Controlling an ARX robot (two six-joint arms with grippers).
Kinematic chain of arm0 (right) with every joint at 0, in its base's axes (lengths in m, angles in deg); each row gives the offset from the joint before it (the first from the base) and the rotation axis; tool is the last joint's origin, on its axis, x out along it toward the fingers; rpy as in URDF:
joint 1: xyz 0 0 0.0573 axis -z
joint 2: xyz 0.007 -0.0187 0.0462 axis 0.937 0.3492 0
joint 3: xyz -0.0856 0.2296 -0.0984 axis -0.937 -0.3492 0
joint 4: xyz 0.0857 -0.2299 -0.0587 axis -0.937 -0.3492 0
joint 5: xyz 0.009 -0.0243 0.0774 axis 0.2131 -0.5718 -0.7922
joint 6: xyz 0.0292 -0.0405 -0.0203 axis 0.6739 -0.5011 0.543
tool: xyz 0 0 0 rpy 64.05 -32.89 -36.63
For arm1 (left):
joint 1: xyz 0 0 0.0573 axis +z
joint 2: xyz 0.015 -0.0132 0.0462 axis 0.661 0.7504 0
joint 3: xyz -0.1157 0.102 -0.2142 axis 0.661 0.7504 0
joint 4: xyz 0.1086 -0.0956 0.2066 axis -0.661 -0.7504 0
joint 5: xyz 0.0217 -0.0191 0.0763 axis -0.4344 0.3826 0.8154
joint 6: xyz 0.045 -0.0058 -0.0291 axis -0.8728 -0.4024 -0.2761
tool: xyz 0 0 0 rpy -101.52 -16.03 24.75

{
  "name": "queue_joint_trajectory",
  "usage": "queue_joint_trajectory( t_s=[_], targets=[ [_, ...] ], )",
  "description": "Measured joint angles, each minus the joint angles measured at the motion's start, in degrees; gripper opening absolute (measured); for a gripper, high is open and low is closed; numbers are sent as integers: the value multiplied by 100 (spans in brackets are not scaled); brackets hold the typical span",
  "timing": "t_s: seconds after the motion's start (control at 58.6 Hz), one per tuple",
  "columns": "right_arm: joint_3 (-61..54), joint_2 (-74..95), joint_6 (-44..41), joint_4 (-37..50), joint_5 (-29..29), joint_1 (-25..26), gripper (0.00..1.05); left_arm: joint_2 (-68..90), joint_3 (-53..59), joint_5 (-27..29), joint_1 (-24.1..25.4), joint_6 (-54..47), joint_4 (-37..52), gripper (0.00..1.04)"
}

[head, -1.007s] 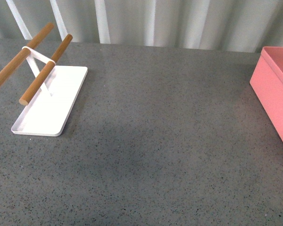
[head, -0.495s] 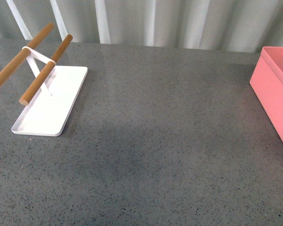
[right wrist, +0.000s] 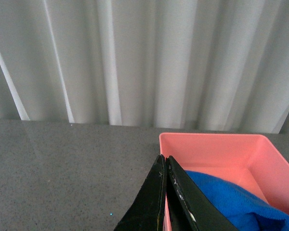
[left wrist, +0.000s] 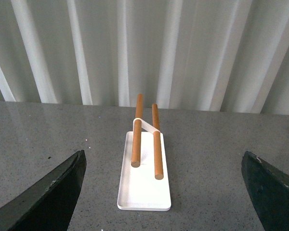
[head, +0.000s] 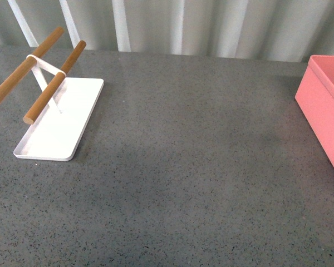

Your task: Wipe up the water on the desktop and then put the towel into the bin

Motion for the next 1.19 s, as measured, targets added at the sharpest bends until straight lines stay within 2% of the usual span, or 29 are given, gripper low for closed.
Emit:
queue_joint_trajectory(
  t_s=[0.341, 0.392, 0.444, 0.785, 1.194],
  targets=[
    [-562, -1274, 22, -713, 2, -2, 3, 0, 0, 0, 0, 0, 0, 98],
    [-723, -1314, 24, -481, 7, -2, 3, 0, 0, 0, 0, 0, 0, 98],
    [-824, -1438, 24, -599, 13, -2, 3, 0, 0, 0, 0, 0, 0, 98],
    [-855, -3128, 35, -2116, 15, -2, 3, 0, 0, 0, 0, 0, 0, 98],
    [-857, -4284, 37, -3235, 17, -2, 3, 0, 0, 0, 0, 0, 0, 98]
  ],
)
